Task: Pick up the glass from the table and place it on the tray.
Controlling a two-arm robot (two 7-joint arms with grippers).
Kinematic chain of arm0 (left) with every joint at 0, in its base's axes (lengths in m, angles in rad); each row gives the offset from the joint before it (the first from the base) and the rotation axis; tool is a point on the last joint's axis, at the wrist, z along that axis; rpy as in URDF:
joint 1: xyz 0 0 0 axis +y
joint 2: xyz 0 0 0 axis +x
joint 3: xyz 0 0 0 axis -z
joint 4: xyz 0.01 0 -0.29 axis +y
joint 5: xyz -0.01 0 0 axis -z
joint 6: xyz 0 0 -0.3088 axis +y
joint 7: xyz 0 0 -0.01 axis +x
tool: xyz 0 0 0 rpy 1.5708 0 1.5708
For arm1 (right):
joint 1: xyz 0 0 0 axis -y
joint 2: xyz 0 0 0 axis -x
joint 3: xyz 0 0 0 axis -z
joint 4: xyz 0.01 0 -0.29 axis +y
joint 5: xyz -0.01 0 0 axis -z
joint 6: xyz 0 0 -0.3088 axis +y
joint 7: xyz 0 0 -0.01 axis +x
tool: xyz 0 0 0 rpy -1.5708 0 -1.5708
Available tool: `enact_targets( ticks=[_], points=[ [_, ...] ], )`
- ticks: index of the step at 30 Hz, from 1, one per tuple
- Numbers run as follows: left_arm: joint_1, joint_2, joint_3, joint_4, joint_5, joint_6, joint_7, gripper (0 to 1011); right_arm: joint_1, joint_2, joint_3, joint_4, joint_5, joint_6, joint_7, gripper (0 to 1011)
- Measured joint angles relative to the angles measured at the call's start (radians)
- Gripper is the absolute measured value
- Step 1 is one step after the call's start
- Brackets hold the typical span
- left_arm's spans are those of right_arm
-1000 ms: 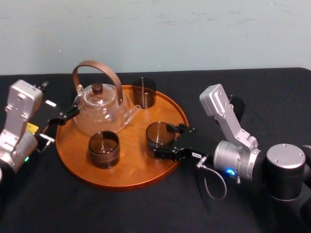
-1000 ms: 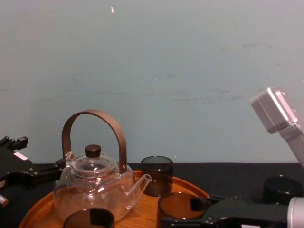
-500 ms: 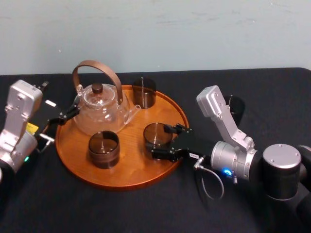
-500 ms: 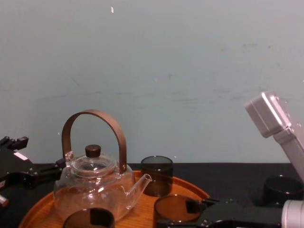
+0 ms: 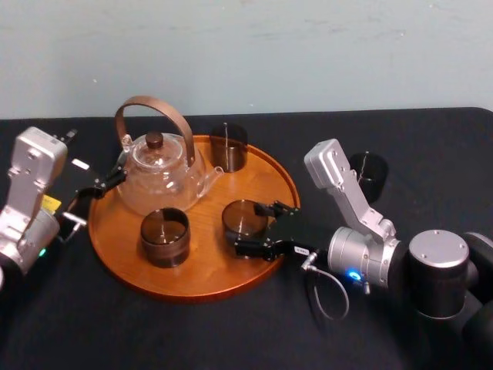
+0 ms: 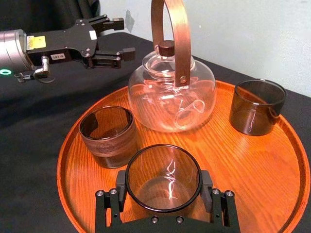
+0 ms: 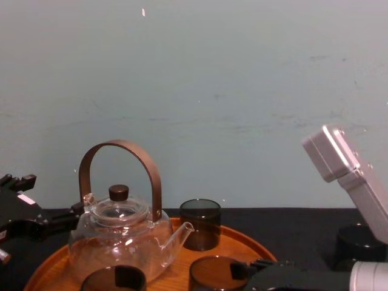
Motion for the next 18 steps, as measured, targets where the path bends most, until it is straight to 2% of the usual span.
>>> enact_targets(
  ticks=[18],
  points=[
    [0.000, 0.000, 0.000, 0.000, 0.000, 0.000, 0.000, 1001, 0.010, -0.006, -0.007, 0.015, 0.011, 0.025, 0.003, 900]
  ],
)
